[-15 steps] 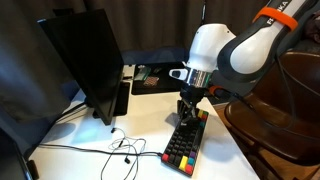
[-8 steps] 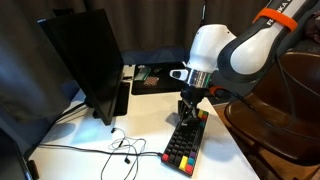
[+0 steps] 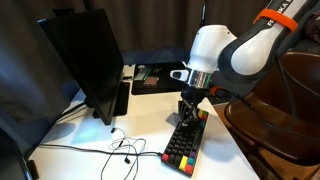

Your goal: Push a black key on the keyboard

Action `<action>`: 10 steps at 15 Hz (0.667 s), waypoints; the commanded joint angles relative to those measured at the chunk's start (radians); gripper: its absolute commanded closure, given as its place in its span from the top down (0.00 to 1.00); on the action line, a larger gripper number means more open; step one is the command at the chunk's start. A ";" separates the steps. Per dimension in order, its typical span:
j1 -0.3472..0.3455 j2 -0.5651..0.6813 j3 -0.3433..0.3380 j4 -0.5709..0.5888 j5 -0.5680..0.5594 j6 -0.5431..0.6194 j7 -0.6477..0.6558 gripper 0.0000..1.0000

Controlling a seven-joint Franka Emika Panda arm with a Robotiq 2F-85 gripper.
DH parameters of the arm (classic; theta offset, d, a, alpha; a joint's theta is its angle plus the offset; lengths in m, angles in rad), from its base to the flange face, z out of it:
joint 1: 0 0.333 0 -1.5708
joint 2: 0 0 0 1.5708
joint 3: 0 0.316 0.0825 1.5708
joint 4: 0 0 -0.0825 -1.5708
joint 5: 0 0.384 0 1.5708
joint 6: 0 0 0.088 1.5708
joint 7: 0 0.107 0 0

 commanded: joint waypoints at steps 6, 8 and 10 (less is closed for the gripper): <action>0.003 0.012 -0.011 0.001 -0.033 0.014 -0.001 0.00; 0.004 0.014 -0.011 0.001 -0.033 0.015 -0.001 0.00; 0.004 0.016 -0.011 0.002 -0.034 0.016 0.000 0.00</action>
